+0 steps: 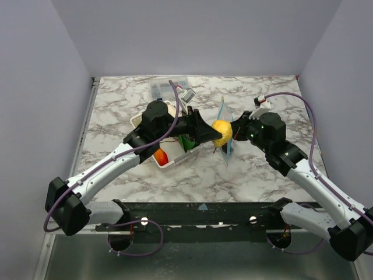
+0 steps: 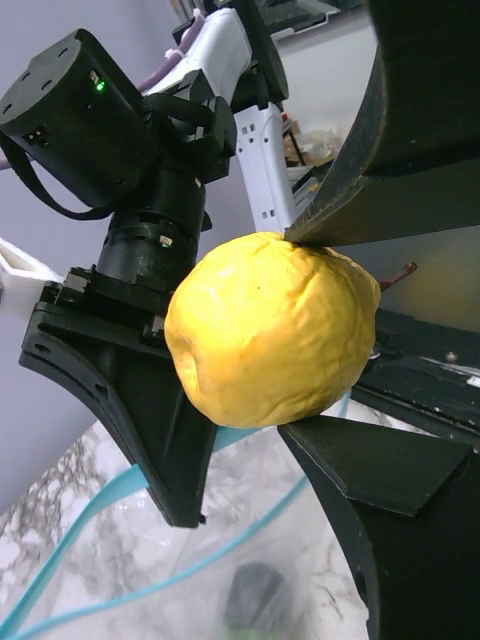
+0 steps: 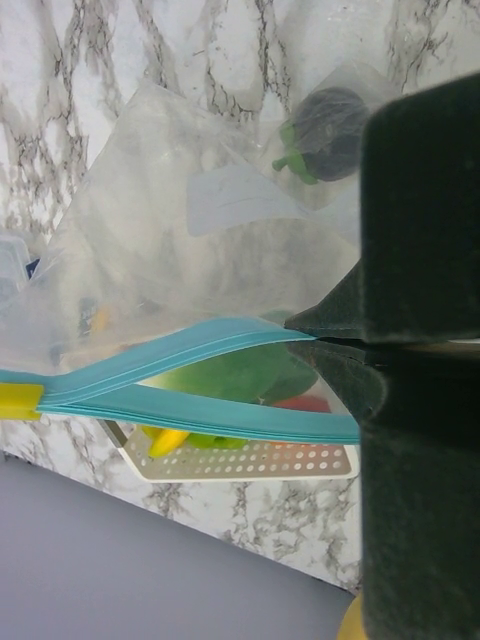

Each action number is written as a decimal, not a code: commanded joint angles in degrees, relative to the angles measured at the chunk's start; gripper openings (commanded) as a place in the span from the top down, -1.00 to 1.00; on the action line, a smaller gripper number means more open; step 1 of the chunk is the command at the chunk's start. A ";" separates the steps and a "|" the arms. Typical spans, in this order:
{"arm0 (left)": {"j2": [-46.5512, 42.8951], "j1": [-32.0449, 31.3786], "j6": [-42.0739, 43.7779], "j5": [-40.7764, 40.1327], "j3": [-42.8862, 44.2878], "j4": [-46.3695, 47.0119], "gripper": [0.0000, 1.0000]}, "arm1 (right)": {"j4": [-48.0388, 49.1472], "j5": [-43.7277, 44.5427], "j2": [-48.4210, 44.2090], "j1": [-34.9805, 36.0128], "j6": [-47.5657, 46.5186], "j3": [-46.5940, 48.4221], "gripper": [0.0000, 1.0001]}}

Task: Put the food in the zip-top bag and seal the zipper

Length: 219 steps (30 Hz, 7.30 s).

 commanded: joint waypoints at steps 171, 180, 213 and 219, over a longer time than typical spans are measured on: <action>23.02 12.61 -19.92 -49.07 15.50 -67.34 0.76 | -6.78 8.68 -5.93 0.33 -1.95 1.81 0.99; 11.86 12.61 -16.89 -50.42 16.49 -66.53 1.00 | -5.93 7.41 -5.07 0.32 -1.63 1.65 0.99; -3.02 -2.93 19.56 -3.56 -5.01 25.34 1.00 | -1.53 -1.26 -5.15 0.30 2.65 1.16 0.99; 0.44 -3.66 22.79 -10.35 -7.67 33.11 1.00 | -1.33 -1.22 -5.18 0.32 2.65 1.66 0.99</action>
